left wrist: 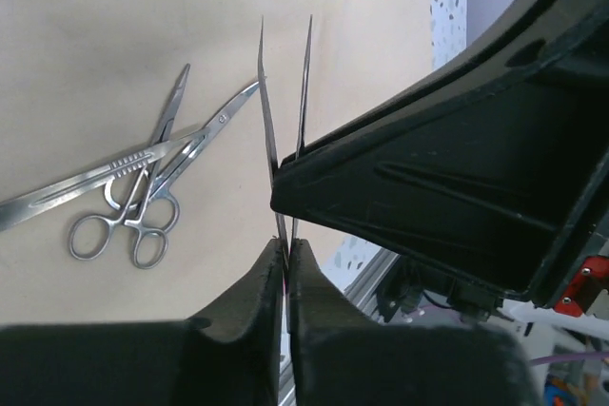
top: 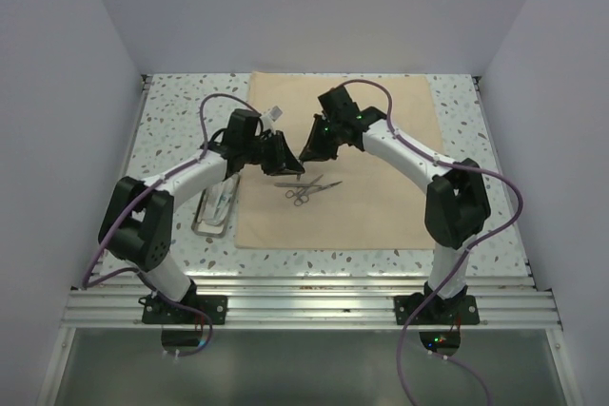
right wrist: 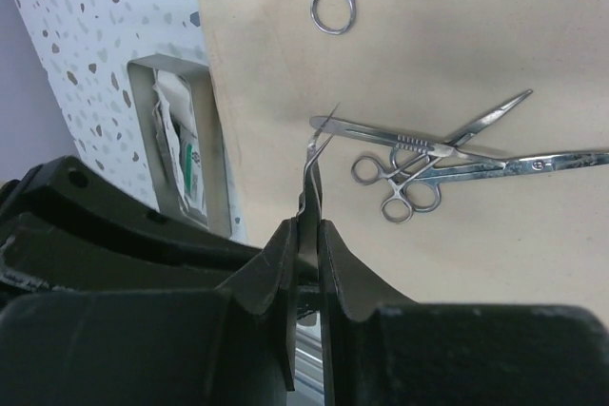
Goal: Prepare the surgical pack
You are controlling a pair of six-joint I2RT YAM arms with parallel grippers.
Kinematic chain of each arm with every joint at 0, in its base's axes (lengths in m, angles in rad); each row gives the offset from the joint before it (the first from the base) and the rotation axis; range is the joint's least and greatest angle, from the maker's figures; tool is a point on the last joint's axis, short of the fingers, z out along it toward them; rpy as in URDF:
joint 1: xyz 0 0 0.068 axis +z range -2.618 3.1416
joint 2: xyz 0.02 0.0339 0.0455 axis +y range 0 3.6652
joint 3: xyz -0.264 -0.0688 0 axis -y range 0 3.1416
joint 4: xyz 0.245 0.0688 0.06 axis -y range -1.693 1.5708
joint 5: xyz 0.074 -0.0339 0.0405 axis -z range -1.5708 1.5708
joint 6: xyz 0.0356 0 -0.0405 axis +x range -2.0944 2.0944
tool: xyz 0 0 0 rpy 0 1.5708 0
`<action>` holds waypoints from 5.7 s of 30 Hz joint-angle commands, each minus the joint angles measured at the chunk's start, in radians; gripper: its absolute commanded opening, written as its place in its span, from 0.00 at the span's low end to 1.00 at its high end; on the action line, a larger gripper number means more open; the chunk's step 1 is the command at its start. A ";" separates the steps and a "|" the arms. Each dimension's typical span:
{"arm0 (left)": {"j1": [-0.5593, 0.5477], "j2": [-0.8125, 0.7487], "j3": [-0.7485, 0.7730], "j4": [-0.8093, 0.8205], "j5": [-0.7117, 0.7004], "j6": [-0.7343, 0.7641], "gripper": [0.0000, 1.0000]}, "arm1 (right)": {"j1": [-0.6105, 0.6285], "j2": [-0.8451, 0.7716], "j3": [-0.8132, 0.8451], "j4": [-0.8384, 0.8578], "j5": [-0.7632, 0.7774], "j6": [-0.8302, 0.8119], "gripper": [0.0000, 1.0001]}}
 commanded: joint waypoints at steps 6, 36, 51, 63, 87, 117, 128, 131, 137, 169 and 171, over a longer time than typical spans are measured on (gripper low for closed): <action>0.032 -0.024 0.122 -0.242 -0.153 0.153 0.00 | 0.006 -0.004 0.077 -0.070 0.023 -0.010 0.25; 0.214 -0.079 -0.030 -0.673 -0.733 0.485 0.28 | 0.020 0.204 0.154 -0.269 0.239 0.469 0.43; 0.214 -0.179 0.001 -0.643 -0.628 0.457 0.49 | -0.018 0.414 0.468 -0.418 0.469 0.648 0.54; 0.213 -0.283 -0.019 -0.584 -0.545 0.445 0.47 | -0.026 0.514 0.580 -0.499 0.422 0.815 0.47; 0.213 -0.263 -0.011 -0.563 -0.500 0.423 0.46 | -0.038 0.635 0.611 -0.538 0.334 0.889 0.46; 0.214 -0.239 0.019 -0.561 -0.473 0.428 0.46 | -0.055 0.777 0.694 -0.687 0.183 0.818 0.23; 0.213 -0.250 0.012 -0.523 -0.440 0.389 0.46 | -0.056 0.596 0.596 -0.512 0.184 0.868 0.00; 0.213 -0.265 -0.002 -0.497 -0.410 0.376 0.47 | -0.056 0.553 0.582 -0.493 0.183 0.826 0.00; 0.213 -0.291 -0.007 -0.431 -0.263 0.348 0.48 | -0.061 0.416 0.458 -0.395 0.183 0.699 0.00; 0.055 -0.133 0.045 -0.064 0.078 0.239 0.61 | -0.049 -0.037 0.145 -0.111 -0.158 -0.130 0.00; 0.046 -0.113 0.041 -0.025 0.092 0.207 0.61 | -0.041 -0.047 0.134 -0.110 -0.172 -0.128 0.00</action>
